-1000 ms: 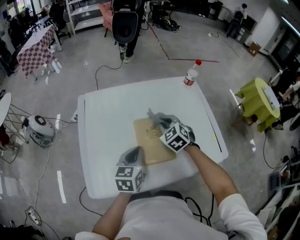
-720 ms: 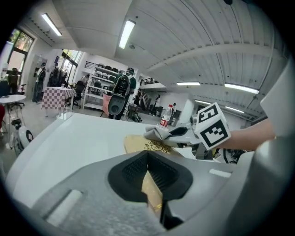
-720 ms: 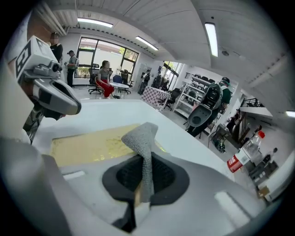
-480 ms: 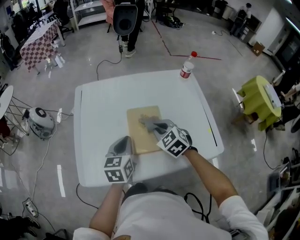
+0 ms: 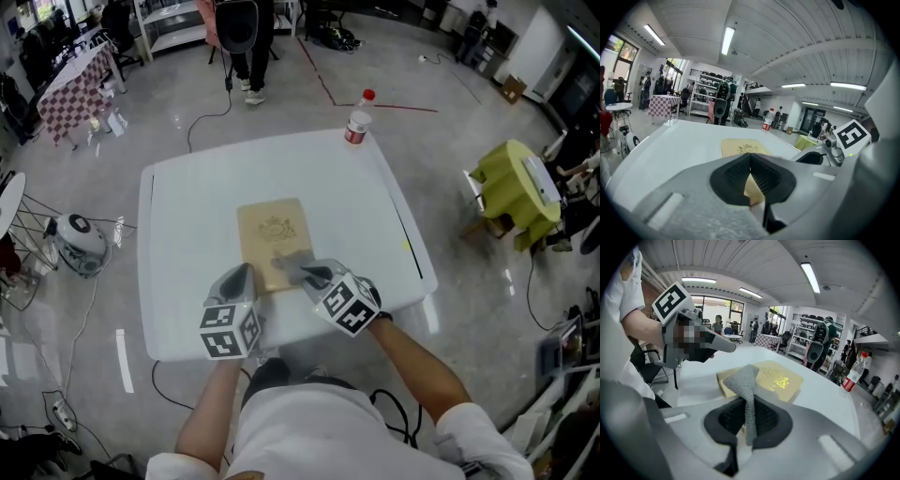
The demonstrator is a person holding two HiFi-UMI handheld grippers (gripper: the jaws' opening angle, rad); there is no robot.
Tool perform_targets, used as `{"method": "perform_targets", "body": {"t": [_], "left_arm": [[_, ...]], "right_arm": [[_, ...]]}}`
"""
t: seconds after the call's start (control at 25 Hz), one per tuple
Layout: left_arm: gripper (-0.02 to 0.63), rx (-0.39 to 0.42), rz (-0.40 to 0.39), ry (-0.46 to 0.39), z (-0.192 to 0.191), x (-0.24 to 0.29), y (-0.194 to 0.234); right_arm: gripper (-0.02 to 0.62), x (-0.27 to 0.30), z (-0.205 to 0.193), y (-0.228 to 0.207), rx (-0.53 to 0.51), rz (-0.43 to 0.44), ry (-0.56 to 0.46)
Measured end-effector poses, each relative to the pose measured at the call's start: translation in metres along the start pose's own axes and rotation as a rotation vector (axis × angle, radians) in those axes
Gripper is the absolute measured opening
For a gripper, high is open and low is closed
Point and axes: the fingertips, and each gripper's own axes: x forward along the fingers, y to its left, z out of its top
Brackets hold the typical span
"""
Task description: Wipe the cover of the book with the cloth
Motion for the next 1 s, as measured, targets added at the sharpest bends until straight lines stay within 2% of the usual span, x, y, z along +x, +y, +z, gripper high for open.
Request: {"method": "perform_targets", "body": {"t": [0.36,0.72,0.84,1.0], "left_arm": [[0.008,0.005,0.022,0.005,-0.005,-0.003,-0.001],[0.008,-0.004,0.055,-0.022,0.011,-0.005,0.027],[0.008,-0.005,0.058,-0.023,0.011,-0.004,0.035],[0.008,0.005,0.05,-0.011,0.011,-0.001,0.043]], "right_arm": [[0.017,-0.02,-0.003,0.03,-0.007,0.07,-0.022],[0.017,-0.01,0.087,-0.025,-0.072,-0.031,-0.155],[0.017,0.011,0.101,-0.046,-0.09,-0.07,-0.135],[0.017,0.044,0.116,-0.061,-0.164,-0.097,-0.081]]}}
